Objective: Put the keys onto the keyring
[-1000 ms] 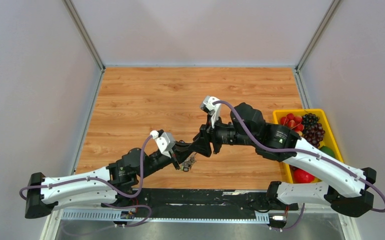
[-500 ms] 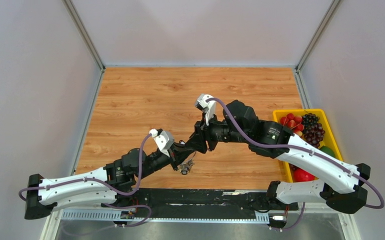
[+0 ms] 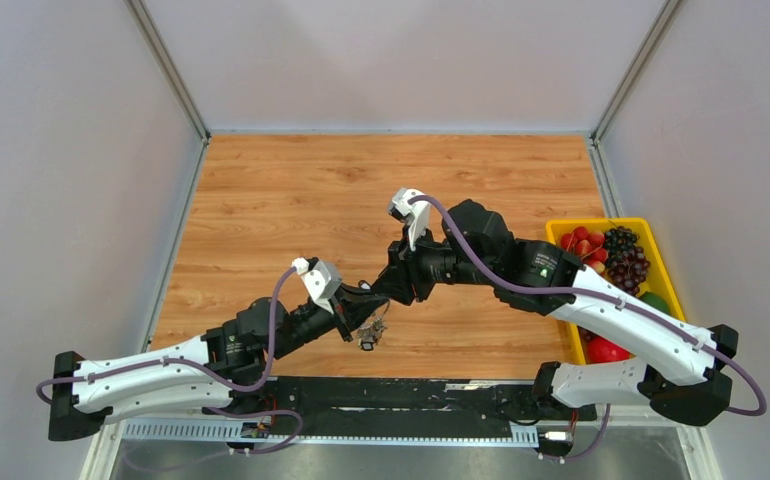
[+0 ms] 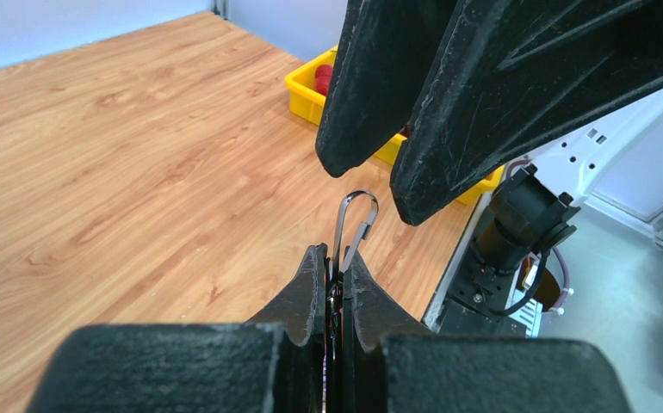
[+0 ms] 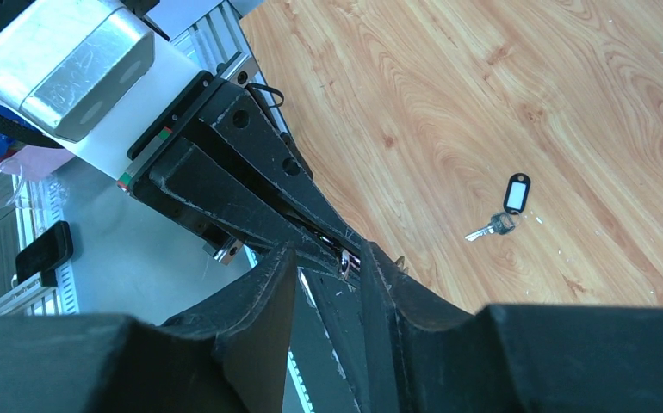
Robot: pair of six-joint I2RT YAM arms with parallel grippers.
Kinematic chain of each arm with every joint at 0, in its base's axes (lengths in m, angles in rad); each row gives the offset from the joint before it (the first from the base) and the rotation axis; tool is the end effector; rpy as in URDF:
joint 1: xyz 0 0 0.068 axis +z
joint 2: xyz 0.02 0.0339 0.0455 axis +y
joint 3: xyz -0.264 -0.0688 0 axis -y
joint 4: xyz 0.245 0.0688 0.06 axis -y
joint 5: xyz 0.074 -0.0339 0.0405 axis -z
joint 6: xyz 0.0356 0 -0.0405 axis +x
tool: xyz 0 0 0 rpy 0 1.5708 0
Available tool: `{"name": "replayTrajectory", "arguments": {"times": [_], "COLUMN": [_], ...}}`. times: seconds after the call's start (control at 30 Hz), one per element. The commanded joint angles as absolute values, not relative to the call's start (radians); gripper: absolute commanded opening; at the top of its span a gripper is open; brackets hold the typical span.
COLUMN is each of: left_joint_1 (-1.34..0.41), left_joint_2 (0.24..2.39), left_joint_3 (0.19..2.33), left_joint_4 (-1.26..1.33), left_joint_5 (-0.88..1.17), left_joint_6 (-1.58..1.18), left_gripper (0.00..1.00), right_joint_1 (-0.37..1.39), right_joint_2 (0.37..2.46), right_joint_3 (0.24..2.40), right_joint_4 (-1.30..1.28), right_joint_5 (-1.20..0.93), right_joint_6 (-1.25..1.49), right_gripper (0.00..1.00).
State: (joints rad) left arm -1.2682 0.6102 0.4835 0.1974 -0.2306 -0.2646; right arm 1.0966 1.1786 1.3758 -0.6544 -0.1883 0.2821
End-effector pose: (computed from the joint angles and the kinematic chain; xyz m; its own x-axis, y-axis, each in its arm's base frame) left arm 0.0562 -0.1528 0.3010 -0.2049 -0.1979 -0.9586 0.8369 0.4724 -0.2765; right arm 0.1061 0.2213 0.4162 -0.4582 -0.2939 -0.8388 -0.8569 0.3966 0.3291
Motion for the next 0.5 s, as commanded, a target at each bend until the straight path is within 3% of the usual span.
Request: {"name": "replayTrajectory", "arguments": {"times": [0.0, 0.47], "left_joint_1": [-1.27, -1.27], "left_joint_2": [0.6, 0.585], "left_joint_3": [0.536, 0.528], "left_joint_4": [0.242, 0.247], "left_joint_5": [-0.235, -0.244], "left_joint_6": [-0.278, -0.279], "left_gripper": [0.0, 0.0], "right_joint_1": [1.095, 1.095], "right_joint_2": [1.189, 1.202], "right_joint_3": [1.418, 1.414], "right_joint_4": [-0.654, -0.669], "right_joint_5": [-0.203, -0.233], "right_joint_6": [0.282, 0.269], "right_gripper": [0.34, 0.23]}}
